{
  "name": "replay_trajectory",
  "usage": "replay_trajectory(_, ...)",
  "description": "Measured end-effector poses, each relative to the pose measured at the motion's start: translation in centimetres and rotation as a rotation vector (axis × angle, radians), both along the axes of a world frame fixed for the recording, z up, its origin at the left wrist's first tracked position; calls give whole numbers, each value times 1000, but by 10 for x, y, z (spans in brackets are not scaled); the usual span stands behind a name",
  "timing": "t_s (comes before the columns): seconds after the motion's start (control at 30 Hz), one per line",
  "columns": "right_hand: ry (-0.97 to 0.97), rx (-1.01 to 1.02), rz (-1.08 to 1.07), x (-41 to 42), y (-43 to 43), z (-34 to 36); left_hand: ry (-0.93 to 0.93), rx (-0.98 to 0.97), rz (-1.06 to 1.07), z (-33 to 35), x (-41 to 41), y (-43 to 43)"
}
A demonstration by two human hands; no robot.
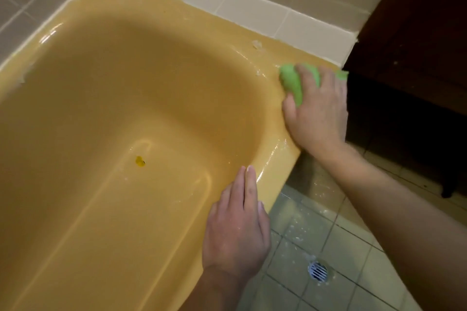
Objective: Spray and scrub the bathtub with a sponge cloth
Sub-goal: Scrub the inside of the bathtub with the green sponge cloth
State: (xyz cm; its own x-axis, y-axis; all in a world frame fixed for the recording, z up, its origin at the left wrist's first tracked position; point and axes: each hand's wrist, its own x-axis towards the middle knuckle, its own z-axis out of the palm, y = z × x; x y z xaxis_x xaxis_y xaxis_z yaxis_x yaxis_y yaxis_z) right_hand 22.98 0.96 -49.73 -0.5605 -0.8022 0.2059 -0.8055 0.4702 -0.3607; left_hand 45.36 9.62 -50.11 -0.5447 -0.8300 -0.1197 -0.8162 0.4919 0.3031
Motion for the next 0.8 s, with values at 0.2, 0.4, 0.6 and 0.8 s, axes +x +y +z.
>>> replay_trajectory(0.2,-116,-18,-213,28,4,3,9,4,16,-2,-11,-6)
replay_trajectory(0.4,38,36,172,47,40,2,45,12,30,-1,-20,-12)
replay_trajectory(0.6,13,59,-64,-24,-34,7,55,31,31,2,-29,-16)
replay_trajectory(0.8,51,130,308,8,23,10,72,21,24,0,-35,-21)
